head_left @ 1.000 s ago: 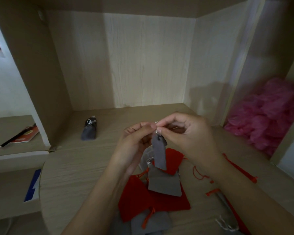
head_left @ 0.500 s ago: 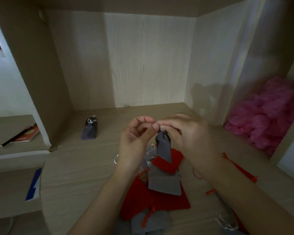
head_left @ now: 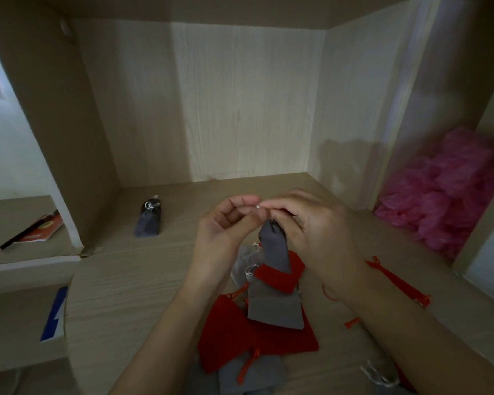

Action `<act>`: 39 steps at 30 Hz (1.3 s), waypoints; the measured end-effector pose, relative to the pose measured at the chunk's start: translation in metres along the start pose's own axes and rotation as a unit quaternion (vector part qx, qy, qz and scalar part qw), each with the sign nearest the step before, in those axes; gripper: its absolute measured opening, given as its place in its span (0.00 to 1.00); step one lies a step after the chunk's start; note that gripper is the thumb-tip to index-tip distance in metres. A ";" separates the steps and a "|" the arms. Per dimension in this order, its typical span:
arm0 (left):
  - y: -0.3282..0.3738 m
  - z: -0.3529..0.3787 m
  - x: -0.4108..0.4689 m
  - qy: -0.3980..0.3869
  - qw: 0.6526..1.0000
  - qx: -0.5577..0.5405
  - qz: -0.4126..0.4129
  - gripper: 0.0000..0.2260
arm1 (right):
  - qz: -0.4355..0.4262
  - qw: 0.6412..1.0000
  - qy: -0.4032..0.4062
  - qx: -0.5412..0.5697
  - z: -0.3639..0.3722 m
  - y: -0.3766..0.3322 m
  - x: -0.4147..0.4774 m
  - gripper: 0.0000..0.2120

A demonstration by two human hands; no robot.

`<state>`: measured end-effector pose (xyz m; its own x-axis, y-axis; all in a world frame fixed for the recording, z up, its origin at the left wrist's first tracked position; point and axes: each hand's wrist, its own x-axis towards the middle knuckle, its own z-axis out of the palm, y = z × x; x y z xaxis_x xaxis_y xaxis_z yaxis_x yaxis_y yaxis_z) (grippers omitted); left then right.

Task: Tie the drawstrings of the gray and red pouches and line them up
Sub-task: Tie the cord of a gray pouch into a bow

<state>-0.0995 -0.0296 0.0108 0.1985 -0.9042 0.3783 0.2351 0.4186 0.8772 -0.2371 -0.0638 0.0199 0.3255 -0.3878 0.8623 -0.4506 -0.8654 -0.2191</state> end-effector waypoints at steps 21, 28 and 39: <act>-0.003 -0.010 0.004 -0.035 0.997 -0.013 -0.072 0.07 | 0.221 0.943 -0.036 0.247 -0.014 -0.017 0.008 0.10; -0.003 -0.003 0.000 -0.017 1.000 -0.019 0.014 0.08 | 0.280 0.896 -0.025 0.342 -0.020 -0.019 0.014 0.13; -0.006 0.003 -0.001 -0.004 0.997 -0.029 0.071 0.05 | 0.315 0.873 -0.015 0.373 -0.021 -0.023 0.015 0.09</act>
<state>-0.1037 -0.0315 0.0056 0.2256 -0.8355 0.5010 0.2589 0.5472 0.7960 -0.2397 -0.0431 0.0476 0.2356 -0.8596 0.4534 0.1148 -0.4387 -0.8913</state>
